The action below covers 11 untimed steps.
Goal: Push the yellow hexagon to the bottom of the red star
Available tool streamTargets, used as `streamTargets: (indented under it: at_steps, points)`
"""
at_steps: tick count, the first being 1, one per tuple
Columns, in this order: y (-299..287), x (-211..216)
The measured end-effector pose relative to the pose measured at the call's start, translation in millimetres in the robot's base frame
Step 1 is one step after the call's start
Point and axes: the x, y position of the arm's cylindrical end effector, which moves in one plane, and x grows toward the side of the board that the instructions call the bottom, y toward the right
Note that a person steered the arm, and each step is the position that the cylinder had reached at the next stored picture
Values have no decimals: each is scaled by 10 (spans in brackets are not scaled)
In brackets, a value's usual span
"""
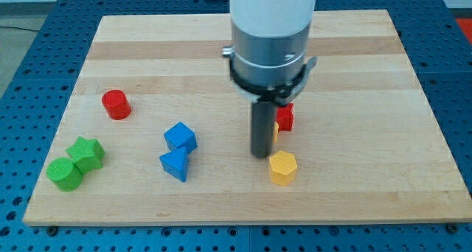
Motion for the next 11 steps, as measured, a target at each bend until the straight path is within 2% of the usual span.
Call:
streamTargets:
  at_steps: [1, 2, 3, 4, 5, 6, 7, 8, 9, 10, 11]
  points:
    - [208, 336]
    - [1187, 468]
    - [1174, 91]
    - [1396, 496]
    - [1657, 430]
    - [1765, 15]
    - [1110, -126]
    - [1868, 36]
    - [2381, -45]
    - [1926, -436]
    - [1102, -437]
